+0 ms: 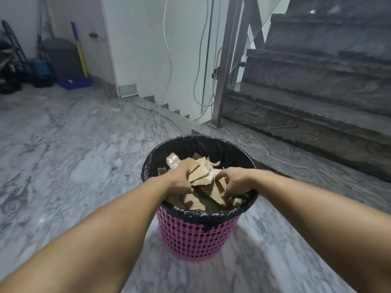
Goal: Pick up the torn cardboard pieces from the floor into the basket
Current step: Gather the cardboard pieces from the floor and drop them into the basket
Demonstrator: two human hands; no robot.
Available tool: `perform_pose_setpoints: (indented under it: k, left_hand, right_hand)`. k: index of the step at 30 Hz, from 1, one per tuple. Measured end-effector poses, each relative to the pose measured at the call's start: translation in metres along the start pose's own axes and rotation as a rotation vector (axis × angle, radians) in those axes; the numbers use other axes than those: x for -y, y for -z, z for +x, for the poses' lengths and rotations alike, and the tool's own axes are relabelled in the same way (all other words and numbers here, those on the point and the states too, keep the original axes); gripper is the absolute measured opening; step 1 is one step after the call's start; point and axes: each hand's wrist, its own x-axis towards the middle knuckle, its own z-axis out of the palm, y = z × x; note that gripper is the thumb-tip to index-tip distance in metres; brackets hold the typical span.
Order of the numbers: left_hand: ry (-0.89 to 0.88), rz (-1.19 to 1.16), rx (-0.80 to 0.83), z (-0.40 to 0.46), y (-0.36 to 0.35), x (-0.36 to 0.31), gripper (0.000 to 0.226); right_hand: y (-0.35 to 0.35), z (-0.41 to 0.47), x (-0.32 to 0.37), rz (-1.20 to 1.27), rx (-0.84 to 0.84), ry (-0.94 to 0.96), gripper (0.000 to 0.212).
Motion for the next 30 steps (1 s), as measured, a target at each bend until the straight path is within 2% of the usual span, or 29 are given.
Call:
perform_pose_setpoints:
  k: [2,5,9,12,15,17,18,21,23,26,30]
  left_hand:
    - [0.008,-0.067,0.061,0.000,-0.006,-0.007,0.057]
    - [0.006,-0.033,0.109,0.001,-0.014,-0.011,0.063]
    - [0.020,0.075,0.192,0.008,-0.017,-0.007,0.070]
    - [-0.008,0.242,0.058,0.012,-0.013,-0.004,0.076]
    - [-0.070,0.275,-0.225,0.009,-0.001,0.000,0.073]
    - [-0.106,0.342,-0.373,0.005,0.009,0.006,0.070]
    - [-0.121,0.361,-0.387,0.003,0.012,0.010,0.075]
    - [-0.134,0.310,-0.173,-0.006,0.016,0.016,0.110]
    - [-0.133,0.380,-0.039,-0.009,0.015,0.016,0.125]
    - [-0.101,0.462,0.037,-0.004,0.010,0.015,0.126]
    - [0.019,0.445,0.120,0.012,0.001,0.015,0.132]
  right_hand:
    - [-0.006,-0.003,0.001,-0.034,0.029,-0.002,0.064]
    - [-0.007,-0.010,-0.001,-0.124,0.045,0.023,0.042]
    - [-0.009,-0.014,-0.001,-0.223,-0.055,0.055,0.038]
    - [-0.013,-0.013,-0.005,-0.232,-0.264,0.017,0.024]
    - [-0.013,-0.011,-0.013,-0.265,-0.470,-0.007,0.018]
    - [-0.013,-0.010,-0.017,-0.245,-0.503,-0.028,0.029]
    - [-0.012,-0.010,-0.018,-0.210,-0.486,-0.027,0.040]
    - [-0.008,-0.015,-0.014,-0.109,-0.333,0.050,0.081]
    - [-0.004,-0.017,-0.005,-0.113,-0.212,0.083,0.100]
    - [-0.003,-0.008,0.006,-0.150,-0.092,0.068,0.111]
    - [-0.010,0.011,0.007,-0.112,-0.010,0.012,0.120]
